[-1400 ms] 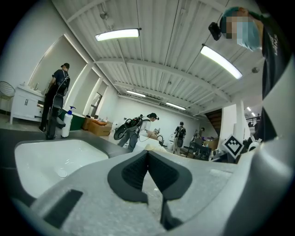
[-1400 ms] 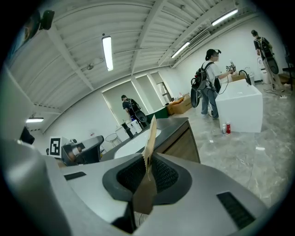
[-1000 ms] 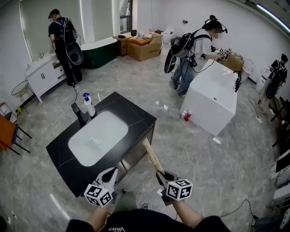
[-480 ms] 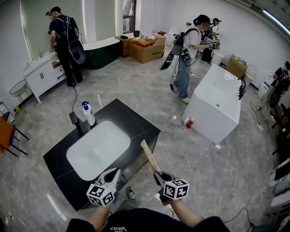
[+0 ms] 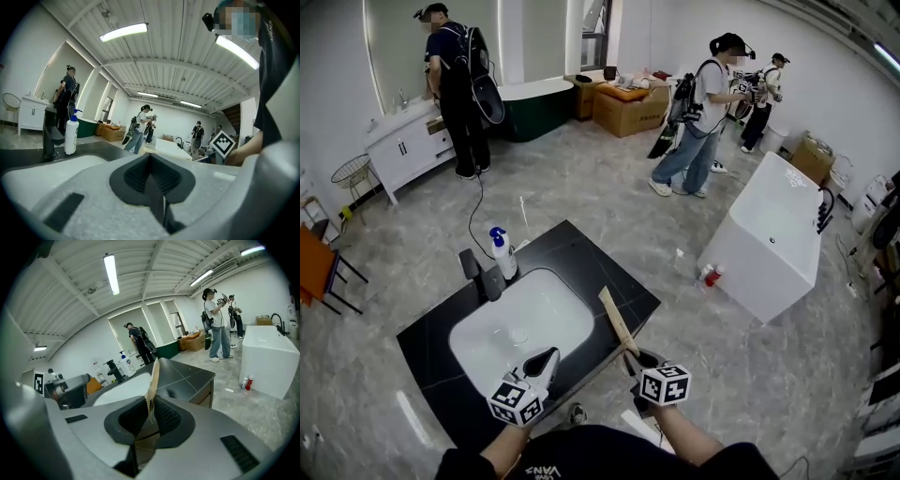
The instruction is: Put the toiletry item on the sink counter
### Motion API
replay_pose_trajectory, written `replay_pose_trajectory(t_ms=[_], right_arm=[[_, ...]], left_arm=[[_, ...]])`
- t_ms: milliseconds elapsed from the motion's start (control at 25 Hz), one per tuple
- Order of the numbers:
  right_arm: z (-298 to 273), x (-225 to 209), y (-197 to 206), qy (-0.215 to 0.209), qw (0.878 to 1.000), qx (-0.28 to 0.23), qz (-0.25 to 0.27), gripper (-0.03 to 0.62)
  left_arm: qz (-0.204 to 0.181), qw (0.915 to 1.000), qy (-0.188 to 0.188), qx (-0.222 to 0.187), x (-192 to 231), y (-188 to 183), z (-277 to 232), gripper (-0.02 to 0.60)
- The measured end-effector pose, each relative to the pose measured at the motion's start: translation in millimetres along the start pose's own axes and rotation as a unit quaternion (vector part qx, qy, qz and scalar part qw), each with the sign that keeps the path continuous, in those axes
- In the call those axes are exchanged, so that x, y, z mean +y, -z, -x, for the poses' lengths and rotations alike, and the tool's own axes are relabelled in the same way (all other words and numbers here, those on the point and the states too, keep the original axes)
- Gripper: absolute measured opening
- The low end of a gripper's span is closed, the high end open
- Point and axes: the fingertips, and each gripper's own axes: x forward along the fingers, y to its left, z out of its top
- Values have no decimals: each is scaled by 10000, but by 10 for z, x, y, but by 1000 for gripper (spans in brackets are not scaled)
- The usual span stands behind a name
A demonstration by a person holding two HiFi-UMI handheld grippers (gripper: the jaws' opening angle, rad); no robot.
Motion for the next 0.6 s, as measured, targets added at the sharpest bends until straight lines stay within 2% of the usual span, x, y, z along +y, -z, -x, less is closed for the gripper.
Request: replay_pose_trajectory(t_ms=[400, 600], right_arm=[[-725, -77, -386, -49, 9998, 132, 135, 38], [-1020, -151, -533, -208, 9989, 312, 291, 38]], left_arm=[[70, 9997, -221, 89, 416, -83, -128, 6], [131, 9987, -489, 92, 542, -88, -223, 6]])
